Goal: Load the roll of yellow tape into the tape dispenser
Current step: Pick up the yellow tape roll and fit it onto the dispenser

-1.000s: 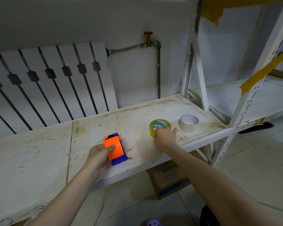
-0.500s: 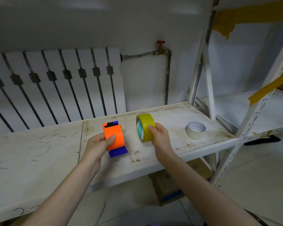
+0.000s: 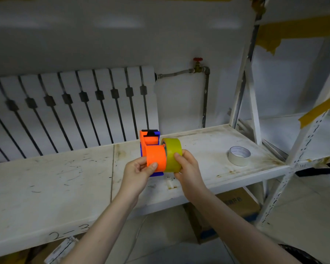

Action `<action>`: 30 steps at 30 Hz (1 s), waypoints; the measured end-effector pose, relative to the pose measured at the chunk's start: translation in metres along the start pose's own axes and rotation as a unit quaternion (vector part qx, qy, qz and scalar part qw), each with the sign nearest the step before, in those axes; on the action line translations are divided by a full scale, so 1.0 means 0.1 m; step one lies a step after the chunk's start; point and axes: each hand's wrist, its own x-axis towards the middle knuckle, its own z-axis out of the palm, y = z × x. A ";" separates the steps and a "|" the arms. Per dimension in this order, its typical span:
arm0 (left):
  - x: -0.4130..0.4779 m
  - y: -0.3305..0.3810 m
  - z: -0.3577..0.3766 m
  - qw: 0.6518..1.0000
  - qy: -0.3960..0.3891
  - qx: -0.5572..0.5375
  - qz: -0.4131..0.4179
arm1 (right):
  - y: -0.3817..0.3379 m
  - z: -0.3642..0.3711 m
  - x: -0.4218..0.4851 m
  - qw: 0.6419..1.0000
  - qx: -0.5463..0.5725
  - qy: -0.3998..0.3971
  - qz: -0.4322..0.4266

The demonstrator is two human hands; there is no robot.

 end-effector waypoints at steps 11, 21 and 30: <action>-0.03 -0.13 -0.13 0.999 -0.015 0.029 -0.009 | 0.11 -0.01 -0.07 0.996 -0.045 -0.065 0.042; -0.04 -0.20 -0.14 0.996 -0.060 -0.022 -0.055 | 0.28 0.08 -0.19 0.985 -0.123 -0.116 -0.024; -0.05 -0.14 -0.12 0.978 -0.030 -0.160 -0.129 | 0.31 0.22 -0.27 0.965 -0.208 -0.136 -0.081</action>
